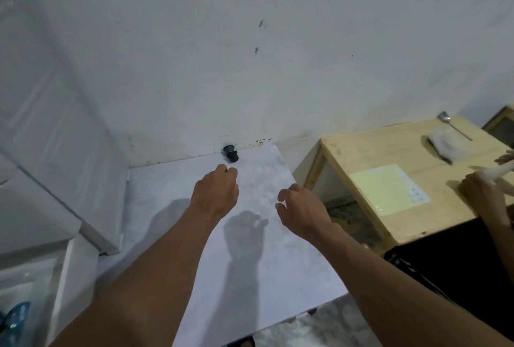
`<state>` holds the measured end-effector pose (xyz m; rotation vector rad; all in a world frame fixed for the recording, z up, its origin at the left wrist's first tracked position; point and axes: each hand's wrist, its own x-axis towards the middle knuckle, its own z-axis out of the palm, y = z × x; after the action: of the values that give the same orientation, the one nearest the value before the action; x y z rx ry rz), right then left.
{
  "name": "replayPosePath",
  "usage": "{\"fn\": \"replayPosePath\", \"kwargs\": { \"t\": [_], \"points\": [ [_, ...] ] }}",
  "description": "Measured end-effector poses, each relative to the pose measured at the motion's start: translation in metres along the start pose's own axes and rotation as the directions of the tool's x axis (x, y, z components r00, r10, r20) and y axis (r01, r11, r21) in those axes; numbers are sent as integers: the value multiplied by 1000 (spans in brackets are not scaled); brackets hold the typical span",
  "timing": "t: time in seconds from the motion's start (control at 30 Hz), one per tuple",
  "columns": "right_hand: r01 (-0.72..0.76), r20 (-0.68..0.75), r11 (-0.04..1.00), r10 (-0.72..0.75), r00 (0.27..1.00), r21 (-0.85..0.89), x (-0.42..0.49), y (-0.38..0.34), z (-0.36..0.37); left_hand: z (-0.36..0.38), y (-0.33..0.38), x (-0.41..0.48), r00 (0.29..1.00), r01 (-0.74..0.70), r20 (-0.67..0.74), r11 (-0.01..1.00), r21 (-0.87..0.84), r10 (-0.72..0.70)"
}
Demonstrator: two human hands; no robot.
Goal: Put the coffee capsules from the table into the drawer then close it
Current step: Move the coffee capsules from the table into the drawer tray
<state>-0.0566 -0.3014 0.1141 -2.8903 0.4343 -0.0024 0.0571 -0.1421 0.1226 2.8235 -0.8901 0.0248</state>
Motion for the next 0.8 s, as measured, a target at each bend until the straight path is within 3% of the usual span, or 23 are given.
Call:
{"fn": "replayPosePath", "kwargs": {
  "t": [0.2, 0.43, 0.63, 0.8],
  "points": [
    [-56, 73, 998, 56, 996, -6, 85, 17, 7, 21, -10, 89, 999, -32, 26, 996, -79, 35],
    [-67, 147, 991, 49, 988, 116, 167, 0, 31, 40, -54, 156, 997, 53, 54, 992, -118, -47],
    [-56, 143, 974, 25, 989, 218, 228, -28, 62, 74, -86, 180, 983, 184, 47, 969, -165, -179],
    [-35, 170, 960, -14, 985, 277, 260, -40, 82, 97, -91, 197, 981, 180, 102, 968, -174, -164]
  ]
}}
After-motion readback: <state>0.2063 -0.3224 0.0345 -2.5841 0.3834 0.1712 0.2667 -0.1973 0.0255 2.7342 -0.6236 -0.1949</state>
